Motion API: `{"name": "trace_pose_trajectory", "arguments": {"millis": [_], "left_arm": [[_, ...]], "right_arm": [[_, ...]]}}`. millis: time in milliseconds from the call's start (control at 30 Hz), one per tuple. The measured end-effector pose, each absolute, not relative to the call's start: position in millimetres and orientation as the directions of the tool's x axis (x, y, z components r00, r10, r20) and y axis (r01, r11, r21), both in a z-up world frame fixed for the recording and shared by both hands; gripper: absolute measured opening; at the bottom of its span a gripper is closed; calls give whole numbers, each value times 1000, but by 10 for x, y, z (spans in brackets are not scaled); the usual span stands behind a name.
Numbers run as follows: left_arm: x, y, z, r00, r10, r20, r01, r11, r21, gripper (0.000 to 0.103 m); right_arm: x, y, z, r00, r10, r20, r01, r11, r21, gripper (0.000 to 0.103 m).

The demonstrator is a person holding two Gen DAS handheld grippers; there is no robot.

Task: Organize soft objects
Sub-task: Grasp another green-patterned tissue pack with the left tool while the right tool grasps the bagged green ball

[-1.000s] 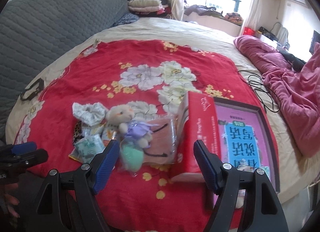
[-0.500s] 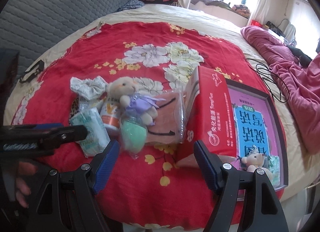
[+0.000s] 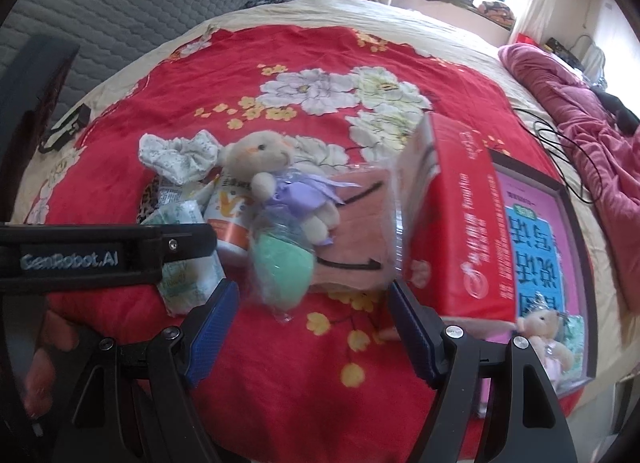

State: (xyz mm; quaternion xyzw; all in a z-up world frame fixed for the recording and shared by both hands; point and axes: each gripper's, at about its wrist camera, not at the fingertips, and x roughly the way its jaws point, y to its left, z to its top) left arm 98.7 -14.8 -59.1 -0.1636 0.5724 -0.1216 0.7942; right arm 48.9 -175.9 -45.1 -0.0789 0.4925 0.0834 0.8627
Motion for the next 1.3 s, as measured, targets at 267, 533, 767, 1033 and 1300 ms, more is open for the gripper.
{"name": "trace_pose_trajectory", "arguments": {"millis": [267,533,767,1033,1300], "left_arm": [[982,-53,-596,310,-407,-859,-1,904,-428,63],[967,-52,-598,292,-428,-855,-16,892,-452,62],[1012,-126,-637,272,-399,-876,-28,906,-421,62],[1028,-162,-651,261,-374,-890,-23,919,-393,62],[1051,-228,-675,257,-340,-905,-27,933,-358,58]], "right_arm": [[703,-1667,-676,481,60,-875,-227,972,-59,77],[738,-1615,-759,513,20,-858,-236,965,-118,77],[685,-1527,-765,535,33,-844,-278,950,-140,60],[752,-1540,-915,496,72,-866,-270,960,-75,43],[604,-1714,-603,532,109,-839,-278,959,-51,42]]}}
